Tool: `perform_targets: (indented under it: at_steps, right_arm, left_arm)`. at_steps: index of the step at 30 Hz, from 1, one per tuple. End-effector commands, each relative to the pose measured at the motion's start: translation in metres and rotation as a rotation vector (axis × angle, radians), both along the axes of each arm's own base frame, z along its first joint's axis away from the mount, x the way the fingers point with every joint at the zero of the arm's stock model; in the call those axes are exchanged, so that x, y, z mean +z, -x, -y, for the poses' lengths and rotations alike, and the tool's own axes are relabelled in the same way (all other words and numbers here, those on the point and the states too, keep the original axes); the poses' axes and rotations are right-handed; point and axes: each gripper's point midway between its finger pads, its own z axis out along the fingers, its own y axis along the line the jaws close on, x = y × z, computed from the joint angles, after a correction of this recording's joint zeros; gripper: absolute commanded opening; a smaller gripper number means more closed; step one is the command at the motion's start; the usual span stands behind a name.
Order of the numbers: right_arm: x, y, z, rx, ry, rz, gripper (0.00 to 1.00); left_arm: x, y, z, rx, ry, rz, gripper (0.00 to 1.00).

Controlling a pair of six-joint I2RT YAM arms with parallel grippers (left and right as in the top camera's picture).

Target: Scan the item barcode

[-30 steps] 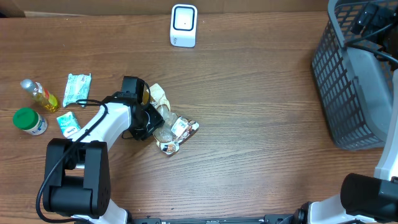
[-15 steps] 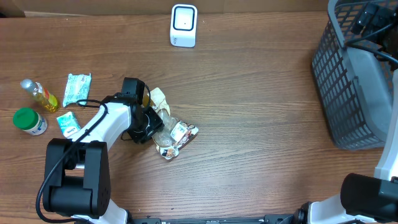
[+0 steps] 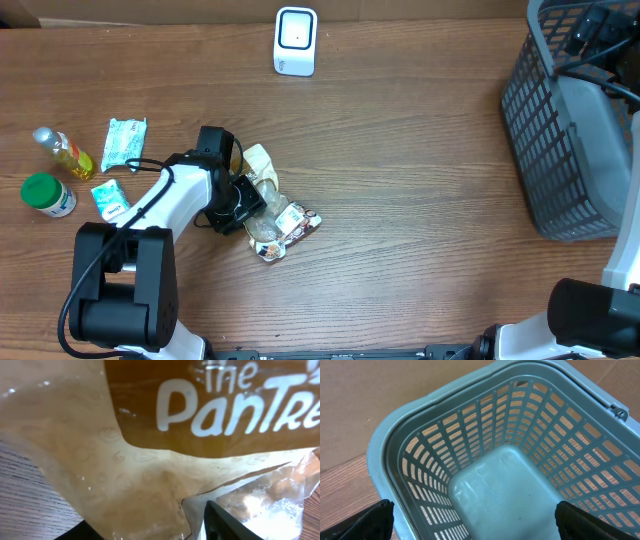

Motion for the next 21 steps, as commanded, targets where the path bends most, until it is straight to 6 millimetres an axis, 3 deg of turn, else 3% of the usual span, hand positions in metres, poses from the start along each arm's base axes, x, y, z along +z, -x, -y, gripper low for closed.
perform_targets:
  at_steps: [1, 16, 21]
  right_arm:
    - [0.0123, 0.0018, 0.0014, -0.010, 0.012, 0.030, 1.00]
    - [0.0122, 0.0018, 0.0014, -0.010, 0.012, 0.030, 1.00]
    - [0.0123, 0.0018, 0.0014, -0.010, 0.012, 0.030, 1.00]
  left_arm:
    - [-0.0268, 0.0252, -0.0143, -0.023, -0.079, -0.094, 0.57]
    - [-0.0281, 0.0244, -0.0228, -0.023, -0.129, -0.089, 0.48]
    - [-0.0281, 0.0236, -0.0224, -0.043, -0.126, -0.082, 0.38]
